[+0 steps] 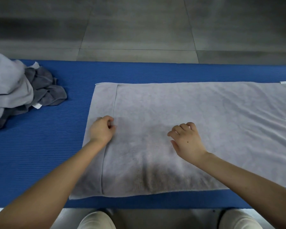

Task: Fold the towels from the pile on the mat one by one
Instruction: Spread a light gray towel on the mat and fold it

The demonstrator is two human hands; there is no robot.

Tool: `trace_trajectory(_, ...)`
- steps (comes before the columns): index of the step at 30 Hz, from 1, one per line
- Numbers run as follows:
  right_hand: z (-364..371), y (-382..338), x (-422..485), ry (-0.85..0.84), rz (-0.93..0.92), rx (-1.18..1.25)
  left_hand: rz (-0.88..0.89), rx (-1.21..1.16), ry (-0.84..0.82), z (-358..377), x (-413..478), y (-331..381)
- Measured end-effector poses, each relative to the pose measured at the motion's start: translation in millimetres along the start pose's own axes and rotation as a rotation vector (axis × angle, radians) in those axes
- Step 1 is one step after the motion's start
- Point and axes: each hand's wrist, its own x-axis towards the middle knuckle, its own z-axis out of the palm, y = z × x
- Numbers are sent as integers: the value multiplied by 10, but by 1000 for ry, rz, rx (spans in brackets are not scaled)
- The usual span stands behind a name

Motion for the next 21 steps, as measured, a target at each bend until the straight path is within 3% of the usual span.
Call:
trace_trajectory(2, -71, 144, -190, -24, 80, 25, 111, 177, 19, -6, -7, 203)
trace_trajectory(5, -182, 440, -579, -82, 298, 61, 326, 198, -27, 49, -48, 685)
trace_trajectory(11, -400, 1217, -1446, -148, 762, 69, 663, 234, -407, 312, -217, 1848)
trace_trajectory(17, -546, 2149, -2247, -103, 1261, 41, 887, 317, -476, 620, -204, 3142)
trace_trajectory(21, -515, 2715, -2659, -70, 1554, -47, 895, 343, -540, 1114, -270, 3793)
